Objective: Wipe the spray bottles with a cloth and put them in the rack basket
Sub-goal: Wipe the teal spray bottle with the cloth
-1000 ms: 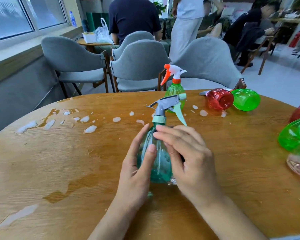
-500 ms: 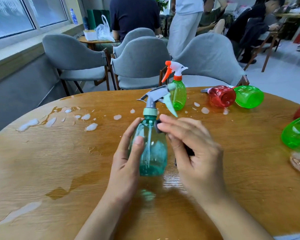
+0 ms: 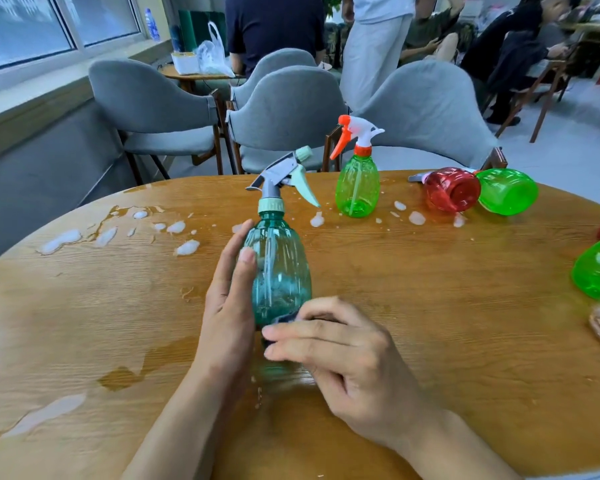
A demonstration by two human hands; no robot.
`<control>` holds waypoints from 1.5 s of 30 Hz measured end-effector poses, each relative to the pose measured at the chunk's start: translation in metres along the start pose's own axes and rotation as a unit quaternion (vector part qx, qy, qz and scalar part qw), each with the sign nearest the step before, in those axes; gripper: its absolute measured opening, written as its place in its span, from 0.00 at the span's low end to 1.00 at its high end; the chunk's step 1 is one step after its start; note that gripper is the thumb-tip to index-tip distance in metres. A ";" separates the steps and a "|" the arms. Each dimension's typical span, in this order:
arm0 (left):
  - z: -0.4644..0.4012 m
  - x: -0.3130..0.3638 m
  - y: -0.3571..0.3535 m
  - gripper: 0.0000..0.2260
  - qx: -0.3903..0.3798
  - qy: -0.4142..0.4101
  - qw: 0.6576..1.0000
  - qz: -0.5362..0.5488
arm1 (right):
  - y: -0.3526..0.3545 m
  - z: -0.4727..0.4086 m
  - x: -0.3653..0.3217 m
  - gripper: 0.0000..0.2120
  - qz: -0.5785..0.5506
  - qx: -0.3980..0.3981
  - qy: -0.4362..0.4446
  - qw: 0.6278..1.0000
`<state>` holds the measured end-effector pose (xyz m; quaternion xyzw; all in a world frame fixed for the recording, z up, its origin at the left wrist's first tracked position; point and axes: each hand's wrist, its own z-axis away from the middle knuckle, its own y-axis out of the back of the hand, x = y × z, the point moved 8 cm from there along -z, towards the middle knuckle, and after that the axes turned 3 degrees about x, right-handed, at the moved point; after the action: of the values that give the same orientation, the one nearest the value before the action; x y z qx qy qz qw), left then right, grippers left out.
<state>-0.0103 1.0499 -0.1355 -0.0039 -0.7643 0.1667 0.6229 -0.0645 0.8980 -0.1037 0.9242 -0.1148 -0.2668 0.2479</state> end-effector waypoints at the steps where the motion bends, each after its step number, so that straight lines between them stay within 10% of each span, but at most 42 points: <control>1: -0.001 0.000 0.000 0.21 -0.004 0.009 1.000 0.014 | 0.005 -0.001 0.002 0.10 -0.035 0.018 -0.024 0.999; 9: 0.008 -0.004 -0.016 0.18 -0.049 0.058 0.995 0.069 | 0.030 0.009 0.050 0.12 -0.169 0.217 -0.272 0.922; 19: 0.016 -0.003 -0.023 0.19 -0.060 -0.019 0.997 -0.042 | 0.052 -0.012 0.037 0.11 -0.092 0.226 -0.203 0.948; 33: 0.001 0.001 -0.001 0.19 0.001 0.013 1.000 -0.004 | -0.008 0.000 0.001 0.14 0.048 -0.096 0.017 0.994; 40: 0.010 -0.007 -0.020 0.21 -0.073 0.015 0.997 -0.008 | 0.063 -0.018 0.035 0.09 -0.080 0.165 -0.146 0.972; 45: 0.016 -0.012 -0.036 0.24 -0.111 0.026 0.994 -0.004 | 0.053 -0.019 0.040 0.11 -0.044 0.153 -0.137 0.978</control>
<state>-0.0159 1.0092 -0.1403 -0.0741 -0.7618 0.0784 0.6387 -0.0254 0.8470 -0.0798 0.9100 -0.1466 -0.3808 0.0738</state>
